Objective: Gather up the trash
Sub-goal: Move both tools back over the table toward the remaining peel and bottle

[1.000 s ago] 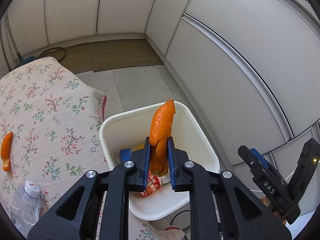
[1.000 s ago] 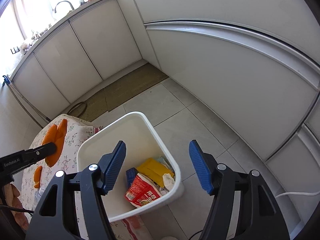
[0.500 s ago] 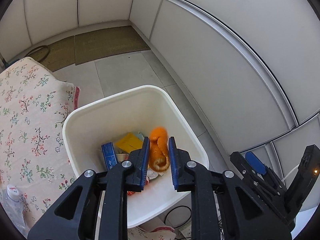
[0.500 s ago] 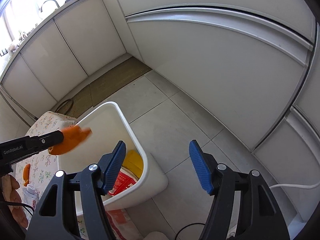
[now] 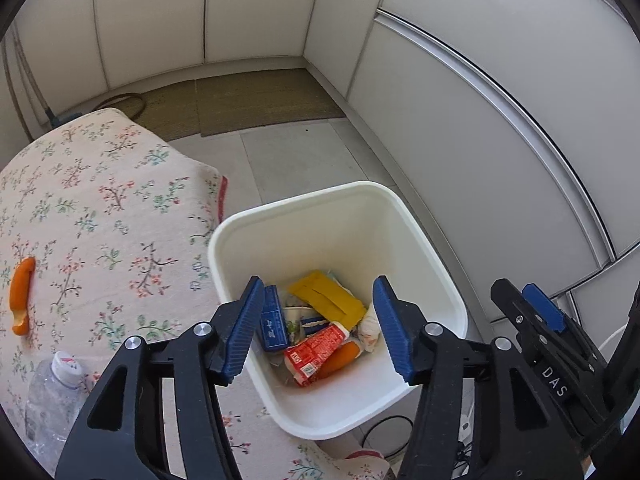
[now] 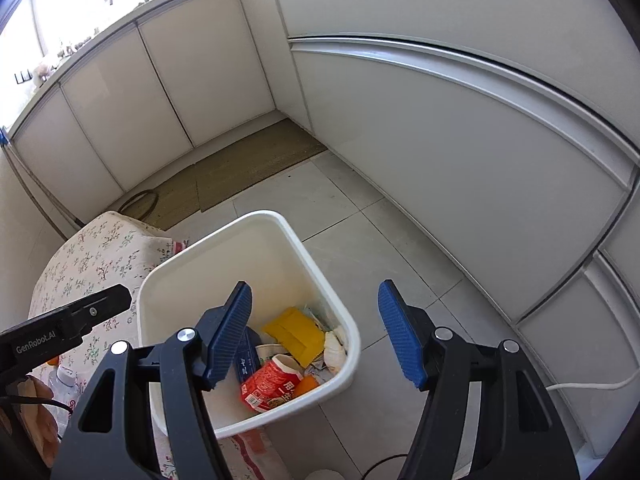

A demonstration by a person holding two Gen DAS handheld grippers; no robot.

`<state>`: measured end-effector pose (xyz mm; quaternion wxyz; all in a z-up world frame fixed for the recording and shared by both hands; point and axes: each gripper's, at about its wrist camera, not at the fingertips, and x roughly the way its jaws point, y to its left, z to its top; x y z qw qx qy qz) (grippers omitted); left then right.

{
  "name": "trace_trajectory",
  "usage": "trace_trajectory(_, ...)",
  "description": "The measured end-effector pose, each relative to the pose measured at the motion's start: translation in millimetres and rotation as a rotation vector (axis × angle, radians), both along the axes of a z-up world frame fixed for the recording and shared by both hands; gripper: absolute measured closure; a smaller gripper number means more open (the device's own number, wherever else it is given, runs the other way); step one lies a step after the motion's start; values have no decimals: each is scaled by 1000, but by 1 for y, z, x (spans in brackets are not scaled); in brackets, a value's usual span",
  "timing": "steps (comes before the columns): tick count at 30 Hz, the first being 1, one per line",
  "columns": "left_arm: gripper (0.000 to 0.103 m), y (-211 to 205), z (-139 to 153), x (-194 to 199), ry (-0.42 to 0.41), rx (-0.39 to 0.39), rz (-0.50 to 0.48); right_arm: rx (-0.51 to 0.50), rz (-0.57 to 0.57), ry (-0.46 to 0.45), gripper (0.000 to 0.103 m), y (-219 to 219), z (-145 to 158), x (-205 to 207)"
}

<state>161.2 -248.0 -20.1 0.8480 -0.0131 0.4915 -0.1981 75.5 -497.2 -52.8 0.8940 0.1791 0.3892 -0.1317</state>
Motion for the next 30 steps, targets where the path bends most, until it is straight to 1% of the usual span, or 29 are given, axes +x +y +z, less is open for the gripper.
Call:
trace_trajectory(9, 46, 92, 13, -2, 4, -23, 129, -46, 125, -21, 38, 73, 25, 26)
trace_trajectory(15, 44, 162, 16, -2, 14, -27, 220, -81, 237, -29, 38, 141, 39, 50)
trace_trajectory(16, 44, 171, 16, -2, 18, -27, 233, -85, 253, -29, 35, 151, 41, 52)
trace_trajectory(18, 44, 195, 15, -3, 29, -27, 262, -92, 280, -30, 30, 171, 43, 59)
trace_trajectory(24, 44, 256, 12, -10, 49, -14, 335, -120, 369, -19, 30, 231, 46, 77)
trace_trajectory(30, 43, 314, 3, -15, 76, 3, 408, -141, 457, 36, 30, 291, 37, 102)
